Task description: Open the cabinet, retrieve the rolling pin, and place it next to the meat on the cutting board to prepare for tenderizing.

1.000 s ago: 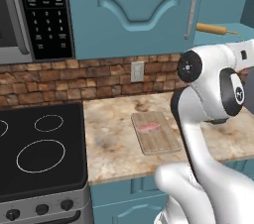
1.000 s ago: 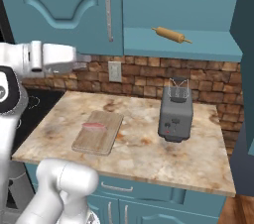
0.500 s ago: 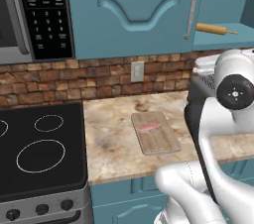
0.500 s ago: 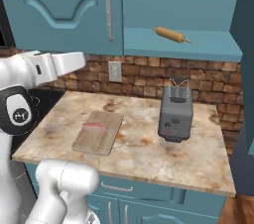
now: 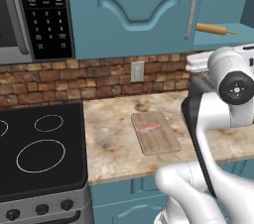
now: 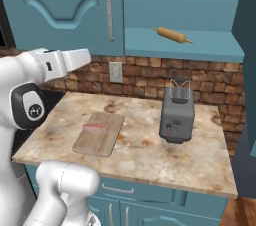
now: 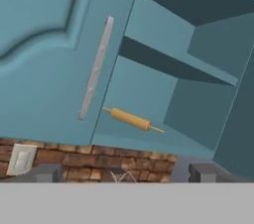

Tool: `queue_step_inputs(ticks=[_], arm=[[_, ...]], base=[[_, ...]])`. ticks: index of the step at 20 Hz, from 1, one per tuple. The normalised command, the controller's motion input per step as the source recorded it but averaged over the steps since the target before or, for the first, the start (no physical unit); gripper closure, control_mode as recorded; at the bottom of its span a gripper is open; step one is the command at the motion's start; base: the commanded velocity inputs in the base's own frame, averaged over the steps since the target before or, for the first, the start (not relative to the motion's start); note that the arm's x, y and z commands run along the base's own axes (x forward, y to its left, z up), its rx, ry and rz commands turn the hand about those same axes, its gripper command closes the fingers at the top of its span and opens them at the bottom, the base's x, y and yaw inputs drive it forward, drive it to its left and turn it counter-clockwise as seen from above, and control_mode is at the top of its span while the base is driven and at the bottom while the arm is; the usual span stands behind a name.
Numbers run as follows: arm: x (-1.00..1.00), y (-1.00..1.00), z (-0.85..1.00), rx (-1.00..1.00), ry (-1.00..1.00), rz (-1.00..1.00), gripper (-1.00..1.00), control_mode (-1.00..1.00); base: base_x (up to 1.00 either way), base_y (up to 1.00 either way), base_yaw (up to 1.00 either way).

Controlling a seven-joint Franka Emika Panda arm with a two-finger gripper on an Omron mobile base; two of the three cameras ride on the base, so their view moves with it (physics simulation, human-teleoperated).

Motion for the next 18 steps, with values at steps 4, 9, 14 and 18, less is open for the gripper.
queue_step_inputs(ticks=[4,9,14,18], arm=[[0.71,0.40,0.00,0.04,0.00,0.01,-1.00,-1.00],[0.48,0.20,0.00,0.06,-0.01,0.13,-1.00,-1.00],[0.06,0.00,0.00,0.09,-0.14,0.24,-1.00,-1.00],[0.16,0.00,0.00,0.06,-0.14,0.24,-1.00,-1.00]], base=[[0.00,0.00,0.00],[0.00,0.00,0.00],[0.00,0.00,0.00],[0.00,0.00,0.00]])
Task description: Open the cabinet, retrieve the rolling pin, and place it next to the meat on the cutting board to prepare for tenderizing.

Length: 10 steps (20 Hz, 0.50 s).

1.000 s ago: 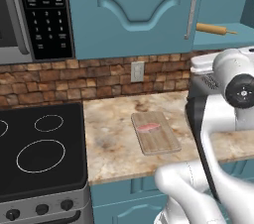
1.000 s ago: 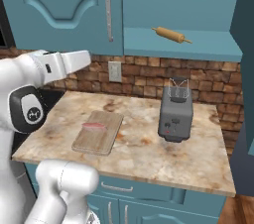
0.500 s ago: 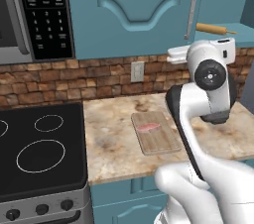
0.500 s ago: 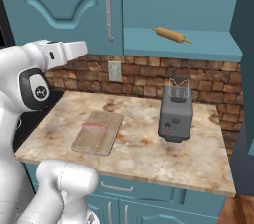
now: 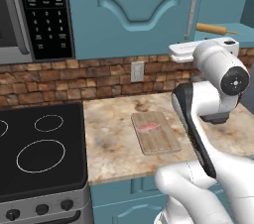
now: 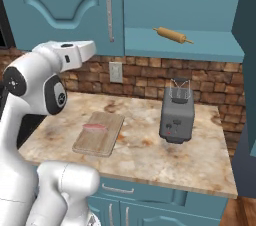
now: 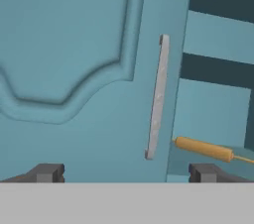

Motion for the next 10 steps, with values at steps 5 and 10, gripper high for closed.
queue_step_inputs(ticks=[5,10], arm=[[0.10,0.00,0.00,0.02,-0.08,0.14,-1.00,-1.00],[0.00,0.00,0.01,0.00,-0.08,0.00,-1.00,-1.00]], base=[[0.00,0.00,0.00],[0.00,0.00,0.00]])
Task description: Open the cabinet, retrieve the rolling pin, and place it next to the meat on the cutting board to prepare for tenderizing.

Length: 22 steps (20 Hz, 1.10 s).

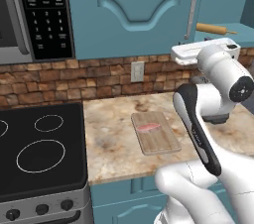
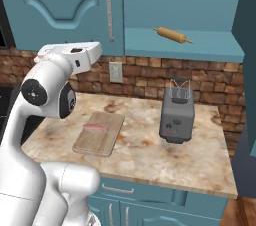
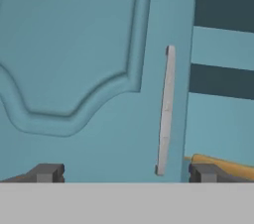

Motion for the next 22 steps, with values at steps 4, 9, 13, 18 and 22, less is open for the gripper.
queue_step_inputs(ticks=[4,9,13,18,22], arm=[[0.00,-0.16,0.00,0.01,-0.12,0.00,-1.00,-1.00],[0.05,-0.24,0.01,0.03,-0.11,0.00,-1.00,-1.00],[0.14,-0.30,0.01,0.07,-0.06,0.00,-1.00,-1.00],[0.52,-0.23,0.04,0.09,0.00,0.00,-1.00,-1.00],[0.63,-0.16,0.05,0.10,0.00,0.00,-1.00,-1.00]], base=[[0.00,0.00,0.00],[0.00,0.00,0.00],[0.00,0.00,0.00],[0.00,0.00,0.00],[0.00,0.00,0.00]])
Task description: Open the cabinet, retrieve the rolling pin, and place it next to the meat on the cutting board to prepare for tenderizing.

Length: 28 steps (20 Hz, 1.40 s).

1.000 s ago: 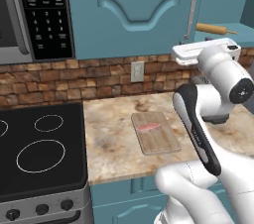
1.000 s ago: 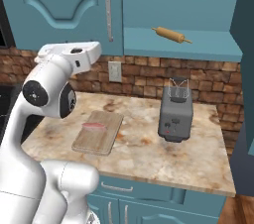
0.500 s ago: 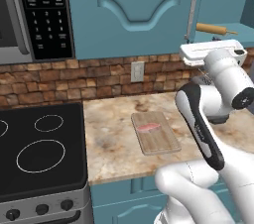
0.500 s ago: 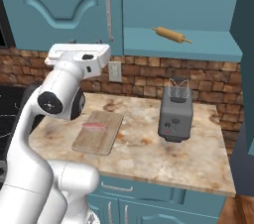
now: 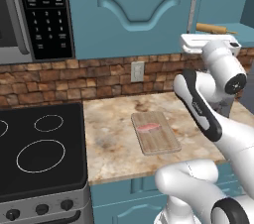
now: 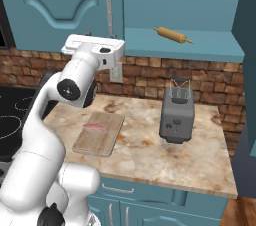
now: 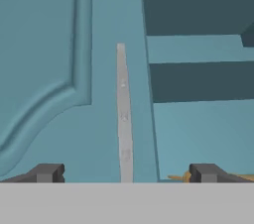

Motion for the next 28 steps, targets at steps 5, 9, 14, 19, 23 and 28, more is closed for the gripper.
queue_step_inputs(ticks=[5,9,14,19,23,28], arm=[[0.52,-0.07,0.00,0.09,0.00,0.00,-1.00,-1.00],[0.45,-0.02,0.00,0.06,0.00,0.00,-1.00,-1.00],[0.40,-0.01,0.00,0.07,0.00,0.01,-1.00,-1.00],[0.41,-0.03,0.00,0.08,0.00,0.05,-1.00,-1.00],[0.41,-0.02,0.00,0.07,0.00,0.06,-1.00,-1.00],[0.48,-0.01,0.00,0.05,0.00,0.07,1.00,-1.00]], base=[[0.00,0.00,0.00],[0.00,0.00,0.00],[0.00,0.00,0.00],[0.00,0.00,0.00],[0.00,0.00,0.00],[0.00,0.00,0.00]])
